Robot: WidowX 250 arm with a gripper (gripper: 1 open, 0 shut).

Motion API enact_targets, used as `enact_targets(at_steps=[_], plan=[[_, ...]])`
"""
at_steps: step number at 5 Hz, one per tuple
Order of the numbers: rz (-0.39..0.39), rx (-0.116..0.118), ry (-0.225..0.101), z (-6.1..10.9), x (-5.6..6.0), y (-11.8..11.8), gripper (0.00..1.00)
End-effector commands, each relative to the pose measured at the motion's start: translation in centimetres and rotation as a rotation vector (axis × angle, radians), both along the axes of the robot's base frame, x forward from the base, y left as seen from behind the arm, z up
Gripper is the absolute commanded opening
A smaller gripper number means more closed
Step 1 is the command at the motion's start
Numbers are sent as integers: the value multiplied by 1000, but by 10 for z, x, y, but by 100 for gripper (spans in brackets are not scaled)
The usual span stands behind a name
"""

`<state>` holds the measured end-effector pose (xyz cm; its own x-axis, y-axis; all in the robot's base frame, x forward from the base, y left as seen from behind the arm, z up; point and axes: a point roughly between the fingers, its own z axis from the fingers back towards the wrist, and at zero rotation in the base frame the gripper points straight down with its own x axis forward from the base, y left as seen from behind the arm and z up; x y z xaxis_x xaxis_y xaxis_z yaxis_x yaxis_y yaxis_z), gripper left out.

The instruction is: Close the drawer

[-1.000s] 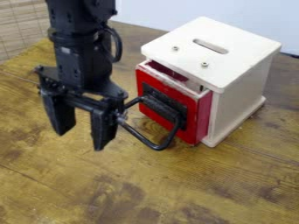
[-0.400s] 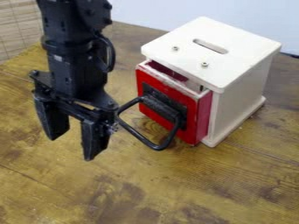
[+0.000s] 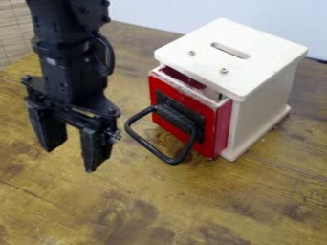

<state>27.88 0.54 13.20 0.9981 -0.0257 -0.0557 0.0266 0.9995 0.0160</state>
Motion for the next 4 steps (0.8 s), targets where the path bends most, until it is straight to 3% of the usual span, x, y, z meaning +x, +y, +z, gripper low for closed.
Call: enact_targets(at_steps=[1,2,3,4], plan=[[68,9,-94,34,-4,8,100],[108,3,-118,52,-8,8,100],[88,-1,-133,62,-13,5,100],[74,11,-156,65,-20,-4,100]])
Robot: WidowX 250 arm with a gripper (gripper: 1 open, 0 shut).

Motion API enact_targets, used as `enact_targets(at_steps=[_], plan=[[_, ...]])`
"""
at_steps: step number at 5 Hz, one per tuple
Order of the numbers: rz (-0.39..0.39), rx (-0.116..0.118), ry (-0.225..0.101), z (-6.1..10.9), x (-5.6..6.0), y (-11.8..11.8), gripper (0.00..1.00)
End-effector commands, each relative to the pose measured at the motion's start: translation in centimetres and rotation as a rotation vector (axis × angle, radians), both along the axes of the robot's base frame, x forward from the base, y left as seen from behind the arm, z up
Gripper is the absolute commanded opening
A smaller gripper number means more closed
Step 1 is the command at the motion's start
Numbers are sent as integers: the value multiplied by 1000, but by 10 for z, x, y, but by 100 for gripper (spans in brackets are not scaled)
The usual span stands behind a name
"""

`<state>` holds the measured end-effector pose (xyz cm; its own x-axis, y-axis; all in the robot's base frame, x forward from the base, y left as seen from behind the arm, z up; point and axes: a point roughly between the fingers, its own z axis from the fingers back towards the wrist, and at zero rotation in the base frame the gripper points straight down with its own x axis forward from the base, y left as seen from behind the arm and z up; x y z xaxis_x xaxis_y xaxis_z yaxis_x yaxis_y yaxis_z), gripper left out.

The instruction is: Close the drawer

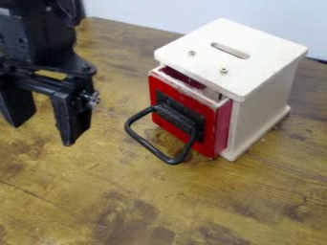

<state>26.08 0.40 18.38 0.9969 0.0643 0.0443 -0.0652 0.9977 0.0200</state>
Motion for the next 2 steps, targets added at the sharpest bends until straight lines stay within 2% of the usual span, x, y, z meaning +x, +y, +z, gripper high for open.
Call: enact_targets(at_steps=[1,2], plan=[[-23,26,-53,8,-6,-14,100],[-8,35,-34,2,0,-25,100]])
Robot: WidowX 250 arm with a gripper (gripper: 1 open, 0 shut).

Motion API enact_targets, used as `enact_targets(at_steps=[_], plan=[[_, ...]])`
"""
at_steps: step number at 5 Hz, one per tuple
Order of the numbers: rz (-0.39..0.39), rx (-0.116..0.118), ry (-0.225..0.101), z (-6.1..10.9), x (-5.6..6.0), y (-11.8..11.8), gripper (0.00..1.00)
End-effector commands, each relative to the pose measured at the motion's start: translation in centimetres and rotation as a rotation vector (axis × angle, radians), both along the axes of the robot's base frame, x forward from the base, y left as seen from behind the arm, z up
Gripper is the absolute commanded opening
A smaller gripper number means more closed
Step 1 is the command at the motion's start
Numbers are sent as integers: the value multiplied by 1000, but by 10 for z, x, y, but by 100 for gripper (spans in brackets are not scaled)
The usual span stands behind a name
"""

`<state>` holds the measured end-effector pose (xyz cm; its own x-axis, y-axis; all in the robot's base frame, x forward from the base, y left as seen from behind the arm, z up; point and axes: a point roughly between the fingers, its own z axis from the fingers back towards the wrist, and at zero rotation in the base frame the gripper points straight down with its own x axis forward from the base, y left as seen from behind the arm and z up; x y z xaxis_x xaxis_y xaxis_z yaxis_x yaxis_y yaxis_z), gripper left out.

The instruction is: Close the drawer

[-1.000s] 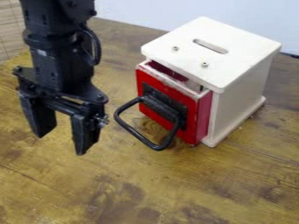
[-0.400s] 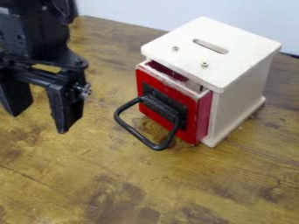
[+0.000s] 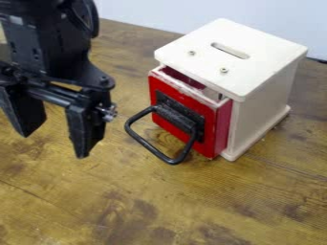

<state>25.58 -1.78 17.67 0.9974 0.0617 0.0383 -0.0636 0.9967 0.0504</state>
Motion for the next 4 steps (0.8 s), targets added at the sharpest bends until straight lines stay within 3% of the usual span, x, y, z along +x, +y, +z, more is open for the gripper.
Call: enact_targets(at_steps=[1,3,4], plan=[[-22,-10,-43,14,8,-7,100],[-9,-14,-32,20,19,10,100],[29,-19,-28,20,17,14,100]])
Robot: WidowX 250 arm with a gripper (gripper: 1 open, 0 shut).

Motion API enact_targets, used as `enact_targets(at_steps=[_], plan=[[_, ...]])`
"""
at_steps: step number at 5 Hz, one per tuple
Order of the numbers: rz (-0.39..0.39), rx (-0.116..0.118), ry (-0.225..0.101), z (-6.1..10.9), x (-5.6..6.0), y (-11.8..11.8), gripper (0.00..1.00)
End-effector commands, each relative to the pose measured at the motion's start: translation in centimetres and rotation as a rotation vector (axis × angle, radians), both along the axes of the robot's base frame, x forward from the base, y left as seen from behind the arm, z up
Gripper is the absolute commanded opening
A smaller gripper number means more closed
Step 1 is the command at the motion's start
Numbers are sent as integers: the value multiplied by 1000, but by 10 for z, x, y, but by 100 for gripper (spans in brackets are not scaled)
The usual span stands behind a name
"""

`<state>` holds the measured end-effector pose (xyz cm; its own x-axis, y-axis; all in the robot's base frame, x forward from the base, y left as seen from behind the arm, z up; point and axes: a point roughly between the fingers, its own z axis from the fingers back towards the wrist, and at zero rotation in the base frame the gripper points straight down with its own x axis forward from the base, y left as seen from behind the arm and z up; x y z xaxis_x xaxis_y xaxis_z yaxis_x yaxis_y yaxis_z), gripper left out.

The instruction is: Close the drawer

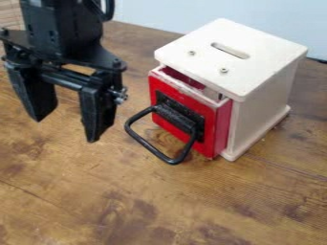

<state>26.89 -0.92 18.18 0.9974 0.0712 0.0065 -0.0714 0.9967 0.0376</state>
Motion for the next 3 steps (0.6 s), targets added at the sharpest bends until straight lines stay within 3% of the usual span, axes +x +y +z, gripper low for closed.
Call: enact_targets(at_steps=[1,2,3], plan=[[43,0,-59,15,1,3,100],[45,3,-63,13,1,3,100],[12,5,-67,-1,2,4,100]])
